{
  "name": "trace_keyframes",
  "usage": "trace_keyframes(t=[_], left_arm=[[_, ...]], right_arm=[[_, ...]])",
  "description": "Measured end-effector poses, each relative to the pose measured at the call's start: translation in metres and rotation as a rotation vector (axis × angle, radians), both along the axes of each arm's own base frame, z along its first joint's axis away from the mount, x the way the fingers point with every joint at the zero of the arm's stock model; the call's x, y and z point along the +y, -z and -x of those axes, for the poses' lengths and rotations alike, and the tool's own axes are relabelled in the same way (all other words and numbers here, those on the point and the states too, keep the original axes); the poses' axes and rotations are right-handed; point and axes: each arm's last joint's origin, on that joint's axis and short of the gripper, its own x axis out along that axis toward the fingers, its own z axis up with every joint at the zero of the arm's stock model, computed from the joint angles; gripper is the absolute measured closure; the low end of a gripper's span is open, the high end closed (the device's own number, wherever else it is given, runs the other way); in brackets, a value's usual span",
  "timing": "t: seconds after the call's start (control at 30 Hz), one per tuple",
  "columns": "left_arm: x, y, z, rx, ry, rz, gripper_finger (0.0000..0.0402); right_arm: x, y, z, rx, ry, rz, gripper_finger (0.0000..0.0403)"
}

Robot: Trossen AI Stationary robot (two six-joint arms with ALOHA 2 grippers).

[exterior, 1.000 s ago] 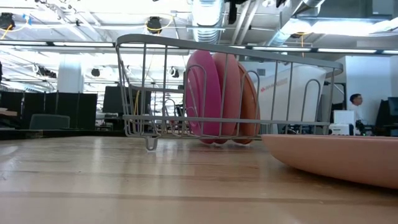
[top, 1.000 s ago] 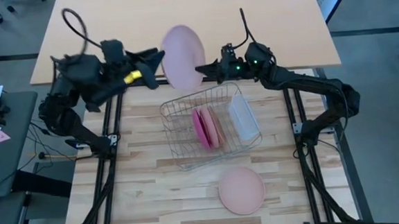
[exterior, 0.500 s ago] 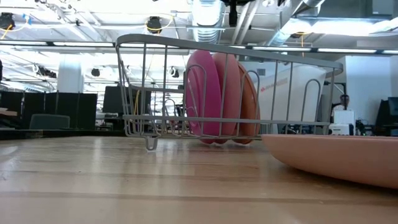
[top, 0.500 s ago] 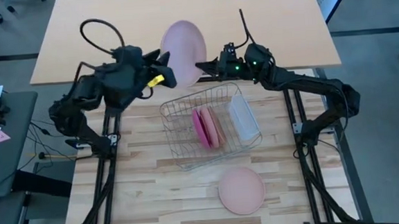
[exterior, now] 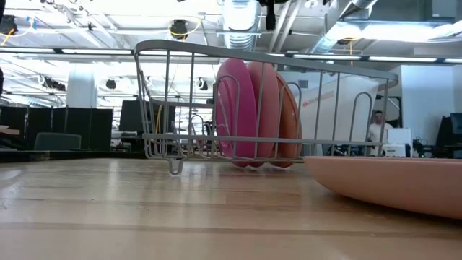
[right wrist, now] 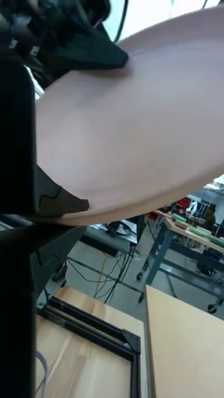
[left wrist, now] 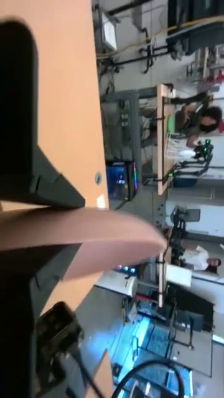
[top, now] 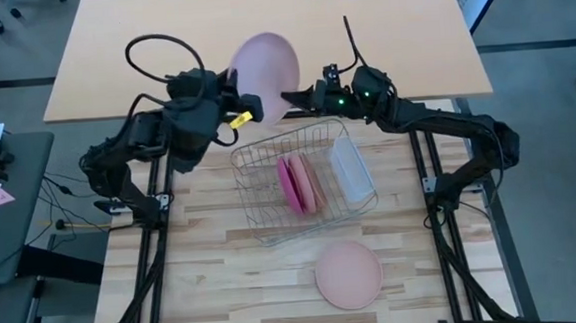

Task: Sort dishes
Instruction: Put the top beige plate in the dish rack

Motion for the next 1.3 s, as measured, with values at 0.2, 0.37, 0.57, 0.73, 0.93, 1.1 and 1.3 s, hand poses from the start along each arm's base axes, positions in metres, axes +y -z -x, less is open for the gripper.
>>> trace_keyframes(t=[0.2, 0.37, 0.57, 0.73, 0.93, 1.1, 1.3], left_arm=[[0.001, 0.000, 0.001, 0.061, -0.015, -0.024, 0.0385], [0.001, 0.000, 0.001, 0.076, 0.001, -0.028, 0.0393], [0.003, -0.004, 0.005, 0.216, 0.028, -0.082, 0.0395], [0.017, -0.020, 0.032, 0.131, 0.129, -0.062, 0.0396], [0.032, -0.036, 0.072, 0.082, 0.154, -0.069, 0.0396], [0.037, -0.046, 0.095, 0.164, 0.328, -0.160, 0.0397], [0.040, -0.049, 0.101, 0.332, 0.380, -0.285, 0.0397]], right_arm=[[0.007, -0.002, 0.000, 0.019, -0.014, 0.102, 0.0370], [0.011, -0.007, 0.004, 0.019, -0.034, 0.165, 0.0306], [0.012, -0.030, 0.029, -0.025, -0.013, 0.281, 0.0213], [0.015, -0.047, 0.057, -0.032, -0.002, 0.336, 0.0165], [0.020, -0.071, 0.089, -0.105, 0.037, 0.446, 0.0154], [0.021, -0.081, 0.109, -0.128, 0.078, 0.482, 0.0154], [0.030, -0.091, 0.118, -0.157, 0.092, 0.604, 0.0154]])
